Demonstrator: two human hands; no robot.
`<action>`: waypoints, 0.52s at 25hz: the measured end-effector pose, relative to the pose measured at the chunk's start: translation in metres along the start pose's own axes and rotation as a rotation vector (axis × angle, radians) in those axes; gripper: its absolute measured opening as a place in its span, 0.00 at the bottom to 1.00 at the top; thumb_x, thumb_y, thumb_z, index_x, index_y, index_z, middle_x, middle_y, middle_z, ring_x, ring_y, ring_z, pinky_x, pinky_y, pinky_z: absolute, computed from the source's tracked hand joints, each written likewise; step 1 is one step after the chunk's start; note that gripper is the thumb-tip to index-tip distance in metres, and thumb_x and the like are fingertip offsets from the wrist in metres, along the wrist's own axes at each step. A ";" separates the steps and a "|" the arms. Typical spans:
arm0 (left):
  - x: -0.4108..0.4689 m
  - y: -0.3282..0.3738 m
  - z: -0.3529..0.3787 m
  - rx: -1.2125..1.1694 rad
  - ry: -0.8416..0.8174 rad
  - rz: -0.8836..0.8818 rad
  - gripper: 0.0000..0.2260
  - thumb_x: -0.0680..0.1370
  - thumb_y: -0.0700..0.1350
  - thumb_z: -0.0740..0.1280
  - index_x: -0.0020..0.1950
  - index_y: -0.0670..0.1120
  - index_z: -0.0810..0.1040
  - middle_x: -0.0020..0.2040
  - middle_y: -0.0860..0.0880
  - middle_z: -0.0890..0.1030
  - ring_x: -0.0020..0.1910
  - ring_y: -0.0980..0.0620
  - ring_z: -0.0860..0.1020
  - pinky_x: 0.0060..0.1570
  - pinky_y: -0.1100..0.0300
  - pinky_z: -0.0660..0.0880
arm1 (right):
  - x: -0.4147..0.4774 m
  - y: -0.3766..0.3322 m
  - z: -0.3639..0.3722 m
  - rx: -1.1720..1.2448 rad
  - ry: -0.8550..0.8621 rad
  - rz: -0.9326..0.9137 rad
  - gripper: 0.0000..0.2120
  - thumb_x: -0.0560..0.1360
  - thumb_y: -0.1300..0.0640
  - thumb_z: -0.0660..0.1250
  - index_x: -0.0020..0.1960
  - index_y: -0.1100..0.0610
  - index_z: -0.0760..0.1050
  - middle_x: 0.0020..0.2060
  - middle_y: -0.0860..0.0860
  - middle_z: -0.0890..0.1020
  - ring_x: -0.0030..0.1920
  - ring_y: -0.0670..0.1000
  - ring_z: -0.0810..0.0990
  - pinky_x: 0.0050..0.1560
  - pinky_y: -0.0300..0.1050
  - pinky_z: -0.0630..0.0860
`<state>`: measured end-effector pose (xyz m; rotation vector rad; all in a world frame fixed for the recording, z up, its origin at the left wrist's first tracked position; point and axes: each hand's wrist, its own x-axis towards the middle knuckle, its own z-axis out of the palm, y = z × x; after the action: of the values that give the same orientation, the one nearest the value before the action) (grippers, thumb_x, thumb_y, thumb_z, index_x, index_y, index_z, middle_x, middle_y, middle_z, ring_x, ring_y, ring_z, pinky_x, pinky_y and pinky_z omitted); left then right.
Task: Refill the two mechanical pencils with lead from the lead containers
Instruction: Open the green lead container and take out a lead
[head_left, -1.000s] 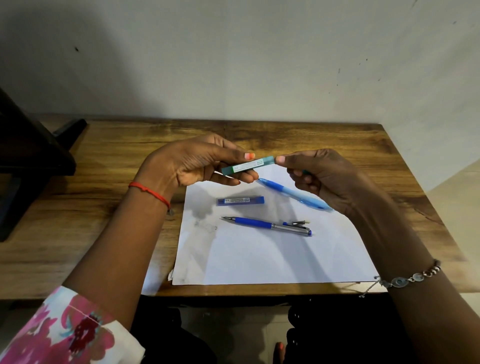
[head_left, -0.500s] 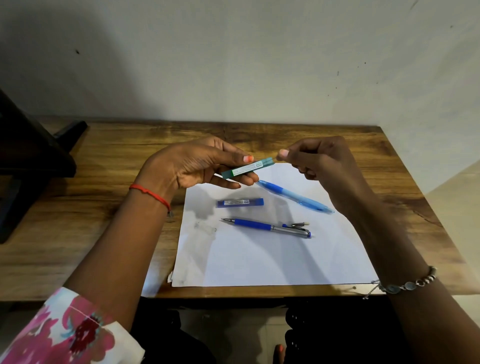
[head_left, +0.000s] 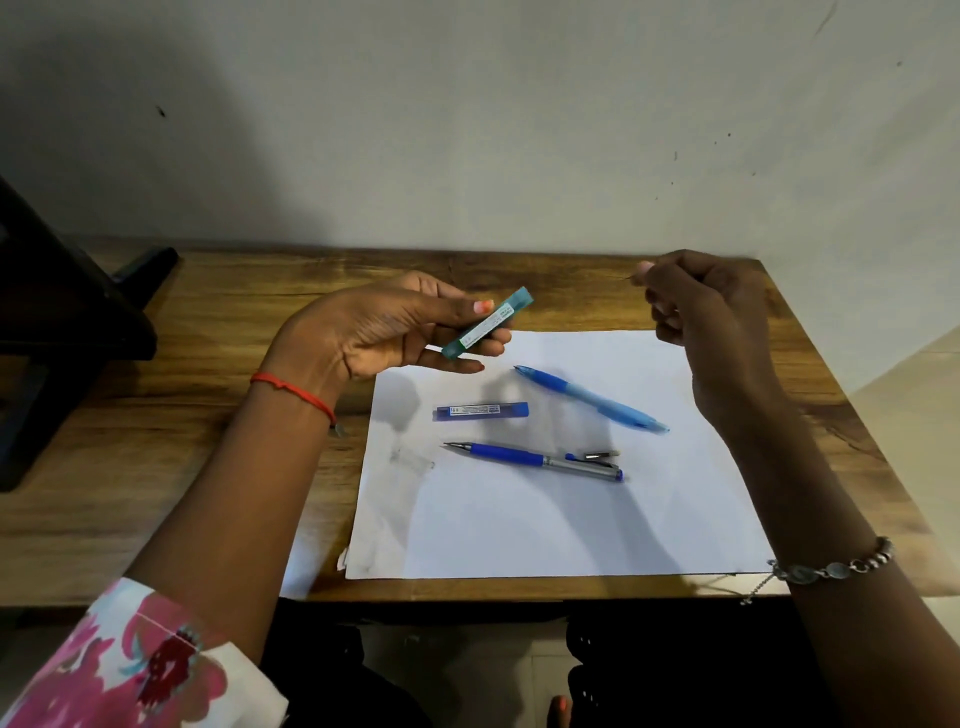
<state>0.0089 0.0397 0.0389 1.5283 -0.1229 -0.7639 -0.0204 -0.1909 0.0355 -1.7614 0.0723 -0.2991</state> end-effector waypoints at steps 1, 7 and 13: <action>0.000 0.000 0.001 -0.024 -0.012 0.008 0.11 0.69 0.46 0.65 0.42 0.43 0.85 0.41 0.49 0.86 0.41 0.56 0.84 0.38 0.62 0.80 | 0.000 0.000 -0.001 0.010 -0.007 0.013 0.08 0.69 0.56 0.65 0.33 0.60 0.75 0.24 0.48 0.67 0.26 0.44 0.64 0.27 0.34 0.61; -0.001 0.001 0.015 -0.067 0.014 0.032 0.08 0.79 0.38 0.57 0.52 0.39 0.75 0.39 0.51 0.85 0.42 0.54 0.83 0.37 0.62 0.79 | -0.005 -0.001 0.012 -0.107 -0.111 -0.023 0.08 0.72 0.61 0.68 0.34 0.60 0.78 0.20 0.42 0.73 0.25 0.39 0.69 0.28 0.29 0.64; 0.002 -0.001 0.014 -0.052 0.005 0.001 0.12 0.77 0.39 0.60 0.59 0.37 0.72 0.51 0.45 0.81 0.46 0.52 0.83 0.40 0.60 0.79 | -0.007 0.000 0.018 -0.168 -0.117 -0.022 0.06 0.71 0.59 0.70 0.36 0.60 0.79 0.28 0.52 0.76 0.26 0.40 0.67 0.26 0.31 0.63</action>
<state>0.0023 0.0273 0.0381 1.4807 -0.0995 -0.7571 -0.0226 -0.1719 0.0315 -1.9438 -0.0068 -0.2105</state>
